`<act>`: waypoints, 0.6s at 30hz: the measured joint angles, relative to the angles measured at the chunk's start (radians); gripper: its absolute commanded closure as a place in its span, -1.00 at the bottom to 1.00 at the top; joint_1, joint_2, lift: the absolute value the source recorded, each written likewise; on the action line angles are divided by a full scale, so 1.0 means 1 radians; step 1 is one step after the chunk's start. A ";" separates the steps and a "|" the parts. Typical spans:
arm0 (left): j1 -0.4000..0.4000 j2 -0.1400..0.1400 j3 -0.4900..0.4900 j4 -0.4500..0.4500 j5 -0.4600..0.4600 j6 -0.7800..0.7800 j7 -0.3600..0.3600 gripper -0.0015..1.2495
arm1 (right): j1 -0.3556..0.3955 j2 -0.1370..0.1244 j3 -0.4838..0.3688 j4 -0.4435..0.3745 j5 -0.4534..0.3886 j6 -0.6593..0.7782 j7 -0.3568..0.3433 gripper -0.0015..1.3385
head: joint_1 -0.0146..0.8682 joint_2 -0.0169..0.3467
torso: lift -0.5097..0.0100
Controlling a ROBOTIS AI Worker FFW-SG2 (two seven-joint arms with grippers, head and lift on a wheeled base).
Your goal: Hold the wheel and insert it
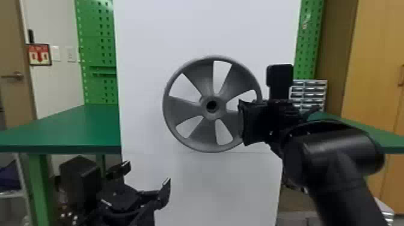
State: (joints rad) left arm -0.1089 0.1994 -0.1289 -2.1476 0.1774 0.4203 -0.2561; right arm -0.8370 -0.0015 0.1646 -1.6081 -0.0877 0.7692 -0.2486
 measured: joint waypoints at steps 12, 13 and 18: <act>-0.002 0.000 -0.002 0.001 0.002 0.000 0.000 -0.84 | -0.021 0.000 -0.007 0.047 0.002 -0.014 0.000 0.74 | -0.49 -0.86 | -0.74; -0.002 0.000 -0.002 0.001 0.002 0.000 0.000 -0.84 | -0.023 0.000 -0.005 0.050 0.002 -0.015 0.000 0.74 | -0.49 -0.86 | -0.74; -0.003 0.000 -0.002 0.002 0.002 0.000 0.000 -0.84 | -0.032 0.000 0.008 0.057 0.002 -0.025 0.000 0.74 | -0.49 -0.86 | -0.74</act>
State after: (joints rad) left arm -0.1121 0.1994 -0.1312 -2.1452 0.1795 0.4203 -0.2561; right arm -0.8690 -0.0015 0.1728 -1.5508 -0.0858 0.7440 -0.2486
